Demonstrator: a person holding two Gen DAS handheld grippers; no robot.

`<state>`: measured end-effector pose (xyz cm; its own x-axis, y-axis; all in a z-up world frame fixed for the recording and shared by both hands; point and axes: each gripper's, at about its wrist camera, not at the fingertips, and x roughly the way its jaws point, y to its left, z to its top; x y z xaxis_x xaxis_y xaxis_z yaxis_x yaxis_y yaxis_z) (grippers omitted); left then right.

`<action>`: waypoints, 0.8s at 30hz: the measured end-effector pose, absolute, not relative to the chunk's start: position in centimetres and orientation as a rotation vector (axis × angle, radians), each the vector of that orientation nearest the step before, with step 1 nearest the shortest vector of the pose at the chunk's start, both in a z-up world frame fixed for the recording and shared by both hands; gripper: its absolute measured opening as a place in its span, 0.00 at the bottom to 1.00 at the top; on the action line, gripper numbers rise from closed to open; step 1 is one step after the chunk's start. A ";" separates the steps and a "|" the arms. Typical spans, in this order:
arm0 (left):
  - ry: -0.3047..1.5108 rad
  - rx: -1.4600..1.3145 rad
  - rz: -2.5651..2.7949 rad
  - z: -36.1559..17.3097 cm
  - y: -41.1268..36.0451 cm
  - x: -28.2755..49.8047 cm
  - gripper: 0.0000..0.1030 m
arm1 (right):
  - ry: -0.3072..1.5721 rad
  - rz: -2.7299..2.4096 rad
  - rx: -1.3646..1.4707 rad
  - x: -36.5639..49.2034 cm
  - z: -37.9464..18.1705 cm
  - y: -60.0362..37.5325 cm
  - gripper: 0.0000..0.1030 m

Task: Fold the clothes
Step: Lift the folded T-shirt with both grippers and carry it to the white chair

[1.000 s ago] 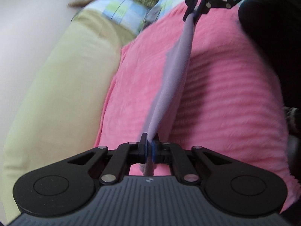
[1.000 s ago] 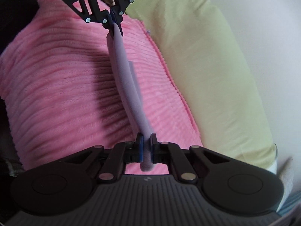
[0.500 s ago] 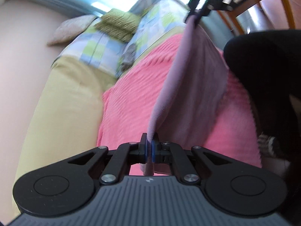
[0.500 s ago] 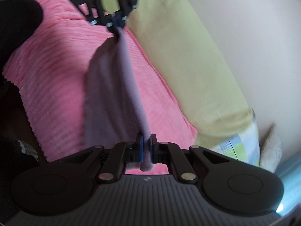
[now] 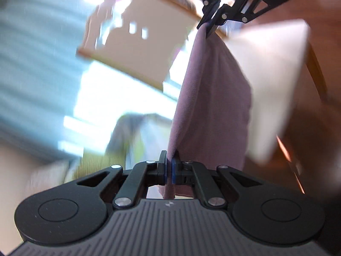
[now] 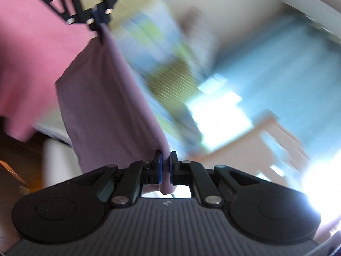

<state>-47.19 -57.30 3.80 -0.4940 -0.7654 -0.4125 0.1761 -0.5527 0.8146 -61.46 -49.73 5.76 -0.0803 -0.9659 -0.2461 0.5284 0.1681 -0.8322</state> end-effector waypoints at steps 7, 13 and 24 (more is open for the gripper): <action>-0.965 1.184 -2.280 -9.2 -59.1 -54.6 0.01 | 1.283 -1.379 -0.356 -66.5 -4.9 -47.2 0.03; -0.975 1.334 -2.314 -13.5 -58.2 -55.1 0.01 | 1.323 -1.340 -0.177 -65.9 -8.6 -47.3 0.04; -1.032 1.360 -2.243 -14.7 -60.1 -57.0 0.02 | 1.358 -1.304 -0.076 -64.7 -10.8 -48.0 0.04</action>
<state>-56.98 -60.15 -14.67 -0.4951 -0.5963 -0.6319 -0.0919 -0.6872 0.7206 -64.70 -47.99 -10.77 -0.3063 -0.6965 -0.6489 0.6201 0.3712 -0.6911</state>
